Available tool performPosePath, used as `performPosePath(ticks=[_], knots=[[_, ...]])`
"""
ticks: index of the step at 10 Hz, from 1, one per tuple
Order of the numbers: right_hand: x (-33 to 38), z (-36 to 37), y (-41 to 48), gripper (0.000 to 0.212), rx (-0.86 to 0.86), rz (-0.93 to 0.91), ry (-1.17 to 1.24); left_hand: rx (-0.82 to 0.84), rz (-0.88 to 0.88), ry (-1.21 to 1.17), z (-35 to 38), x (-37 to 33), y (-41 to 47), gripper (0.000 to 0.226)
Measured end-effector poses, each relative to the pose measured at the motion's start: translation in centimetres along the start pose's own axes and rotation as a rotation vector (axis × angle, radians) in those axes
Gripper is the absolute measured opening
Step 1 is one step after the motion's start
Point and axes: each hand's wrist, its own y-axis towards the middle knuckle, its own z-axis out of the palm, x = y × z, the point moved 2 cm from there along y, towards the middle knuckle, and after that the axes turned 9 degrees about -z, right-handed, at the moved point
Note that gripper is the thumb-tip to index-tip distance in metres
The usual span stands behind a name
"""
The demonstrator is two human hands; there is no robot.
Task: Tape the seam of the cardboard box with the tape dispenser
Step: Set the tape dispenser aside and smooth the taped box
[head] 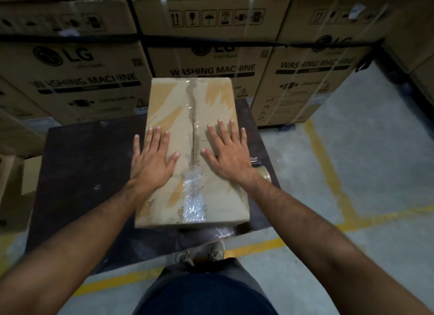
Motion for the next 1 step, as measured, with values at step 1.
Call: performPosePath(ticks=[1], knots=[[0.72, -0.15, 1.21, 0.082, 0.023, -0.017, -0.044, 0.013, -0.006, -0.040, -0.49, -0.12, 0.39, 0.080]])
